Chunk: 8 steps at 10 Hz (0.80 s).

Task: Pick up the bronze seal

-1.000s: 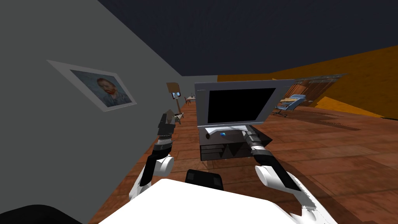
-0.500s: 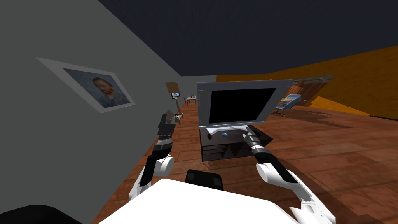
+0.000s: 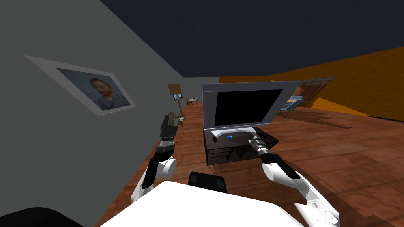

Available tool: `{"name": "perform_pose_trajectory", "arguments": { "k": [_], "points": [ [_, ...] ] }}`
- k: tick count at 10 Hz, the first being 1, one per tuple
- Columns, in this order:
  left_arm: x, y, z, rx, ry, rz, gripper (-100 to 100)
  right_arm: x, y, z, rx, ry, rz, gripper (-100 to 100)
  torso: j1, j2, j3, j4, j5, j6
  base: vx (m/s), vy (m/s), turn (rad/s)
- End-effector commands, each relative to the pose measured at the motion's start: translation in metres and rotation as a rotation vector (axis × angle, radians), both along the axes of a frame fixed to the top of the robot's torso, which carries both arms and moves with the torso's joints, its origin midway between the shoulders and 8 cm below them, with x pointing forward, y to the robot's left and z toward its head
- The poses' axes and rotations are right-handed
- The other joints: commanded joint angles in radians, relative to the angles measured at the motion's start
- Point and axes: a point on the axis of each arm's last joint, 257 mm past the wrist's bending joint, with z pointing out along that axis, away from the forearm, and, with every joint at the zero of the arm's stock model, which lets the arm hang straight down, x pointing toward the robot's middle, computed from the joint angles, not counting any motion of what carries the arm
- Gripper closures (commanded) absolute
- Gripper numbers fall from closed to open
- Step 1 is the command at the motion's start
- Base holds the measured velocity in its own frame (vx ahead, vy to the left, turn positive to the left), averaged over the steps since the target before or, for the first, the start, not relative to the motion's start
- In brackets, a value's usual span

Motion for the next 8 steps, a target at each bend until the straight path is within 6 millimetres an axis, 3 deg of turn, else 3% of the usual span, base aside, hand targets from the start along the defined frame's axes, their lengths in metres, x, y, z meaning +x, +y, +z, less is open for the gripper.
{"name": "perform_pose_trajectory", "arguments": {
  "k": [1,4,6,7,8],
  "points": [
    [0.0,0.0,0.0,0.0,0.0,0.0,0,-0.003,-0.014,-0.021,0.04,0.06,-0.029,-100,0.0,0.0,0.0,0.0,0.0,0.0,0.044,0.075,-0.017],
    [0.0,0.0,0.0,0.0,0.0,0.0,0,-0.007,-0.046,-0.052,0.167,0.14,-0.105,-100,0.0,0.0,0.0,0.0,0.0,0.0,0.051,0.099,-0.016],
    [0.0,0.0,0.0,0.0,0.0,0.0,0,-0.012,-0.049,-0.066,0.176,0.184,-0.119,-100,0.0,0.0,0.0,0.0,0.0,0.0,0.036,0.065,-0.006],
    [0.0,0.0,0.0,0.0,0.0,0.0,0,-0.017,-0.065,-0.082,0.245,0.22,-0.165,-100,-0.003,0.001,0.0,0.0,0.0,0.0,0.042,0.086,0.001],
    [0.0,0.0,0.0,0.0,0.0,0.0,0,-0.019,-0.065,-0.088,0.249,0.242,-0.17,-100,-0.001,0.0,0.0,0.0,0.0,0.0,0.038,0.092,-0.013]
  ]
}}
